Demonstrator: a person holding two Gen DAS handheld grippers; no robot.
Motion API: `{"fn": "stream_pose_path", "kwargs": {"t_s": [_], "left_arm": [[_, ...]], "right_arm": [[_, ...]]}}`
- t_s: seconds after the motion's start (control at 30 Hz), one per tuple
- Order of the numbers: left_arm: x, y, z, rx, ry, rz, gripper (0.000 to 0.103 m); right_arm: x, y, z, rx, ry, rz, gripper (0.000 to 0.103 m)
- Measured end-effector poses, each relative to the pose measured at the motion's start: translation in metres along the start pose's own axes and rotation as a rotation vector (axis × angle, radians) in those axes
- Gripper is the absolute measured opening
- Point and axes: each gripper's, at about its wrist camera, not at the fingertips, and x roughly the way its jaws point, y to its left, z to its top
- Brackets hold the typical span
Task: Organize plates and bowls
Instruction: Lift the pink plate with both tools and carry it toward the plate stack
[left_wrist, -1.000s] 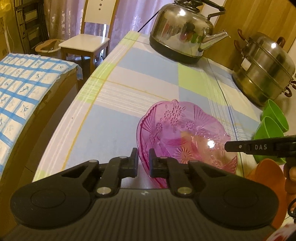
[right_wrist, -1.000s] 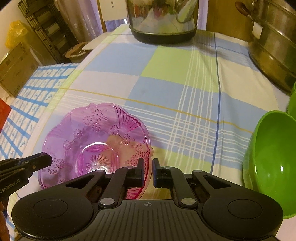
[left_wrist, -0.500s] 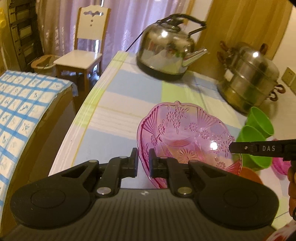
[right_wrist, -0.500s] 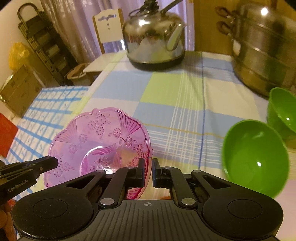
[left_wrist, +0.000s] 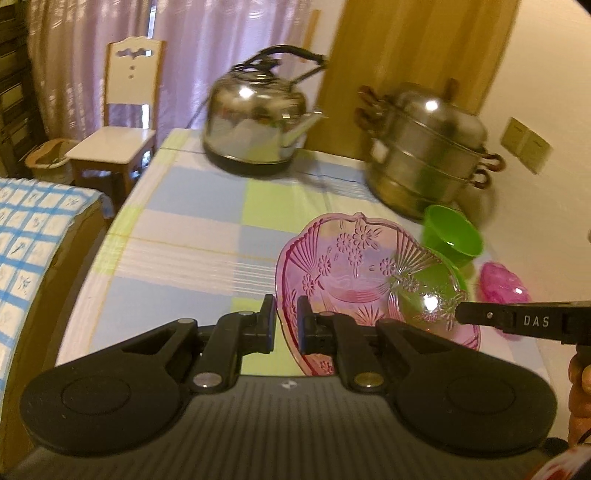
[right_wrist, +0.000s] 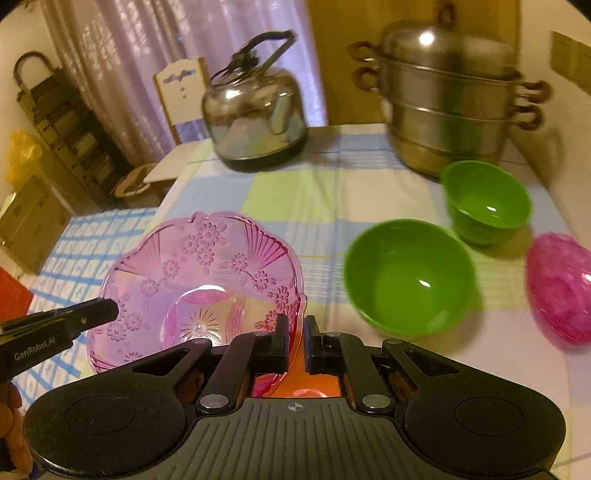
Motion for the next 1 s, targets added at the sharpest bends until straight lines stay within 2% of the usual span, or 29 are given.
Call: {"fn": "stream_pose_path", "kwargs": {"t_s": [0.57,1.0], "left_arm": [[0.004,-0.14,-0.014,0.176,0.061,-0.166,0.01],[0.018,-0.202,-0.024,0.255,0.107,-0.248,0.01]], "right_arm": [[-0.107,-0.114,-0.047,0.188,-0.088,-0.145,0.008],[-0.143,-0.172,-0.073,0.297,-0.12,-0.213,0.007]]}}
